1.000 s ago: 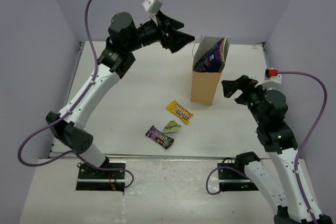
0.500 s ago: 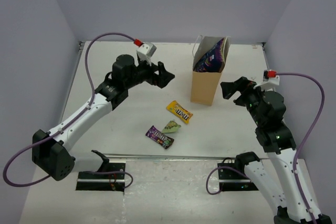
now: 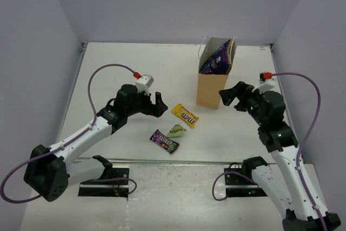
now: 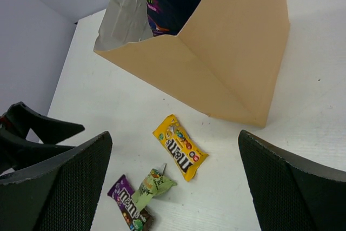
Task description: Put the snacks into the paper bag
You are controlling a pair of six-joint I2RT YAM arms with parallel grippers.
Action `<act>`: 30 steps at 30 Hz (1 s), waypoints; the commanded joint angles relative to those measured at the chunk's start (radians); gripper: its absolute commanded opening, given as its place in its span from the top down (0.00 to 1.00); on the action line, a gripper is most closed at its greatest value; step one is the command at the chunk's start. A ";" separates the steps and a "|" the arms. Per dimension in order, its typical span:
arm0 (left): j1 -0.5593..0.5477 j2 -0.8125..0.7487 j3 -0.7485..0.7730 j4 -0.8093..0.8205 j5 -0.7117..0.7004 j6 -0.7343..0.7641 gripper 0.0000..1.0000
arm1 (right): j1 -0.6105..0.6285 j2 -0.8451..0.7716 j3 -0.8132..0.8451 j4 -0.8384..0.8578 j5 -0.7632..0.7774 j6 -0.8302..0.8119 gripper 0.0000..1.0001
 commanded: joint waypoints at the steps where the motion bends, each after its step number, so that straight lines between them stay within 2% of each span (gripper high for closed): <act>1: -0.003 -0.069 -0.048 0.014 -0.029 -0.050 0.00 | 0.002 0.017 -0.019 0.047 -0.096 -0.001 0.01; 5: -0.001 -0.128 -0.096 -0.033 -0.055 -0.094 0.00 | 0.009 0.043 -0.061 0.053 -0.166 0.041 0.08; 8: -0.001 -0.183 -0.128 -0.049 -0.064 -0.133 0.00 | 0.069 0.052 -0.121 0.081 -0.167 0.074 0.09; 12: -0.001 -0.220 -0.169 -0.054 -0.052 -0.174 0.00 | 0.155 0.057 -0.175 0.112 -0.144 0.110 0.07; 14: -0.001 -0.229 -0.178 -0.061 -0.046 -0.191 0.00 | 0.199 0.077 -0.192 0.122 -0.124 0.116 0.01; 21: -0.001 -0.238 -0.211 -0.067 -0.006 -0.252 0.00 | 0.399 0.221 -0.210 0.185 -0.070 0.202 0.01; 30: -0.001 -0.290 -0.264 -0.081 -0.027 -0.322 0.00 | 0.529 0.417 -0.290 0.425 -0.047 0.406 0.01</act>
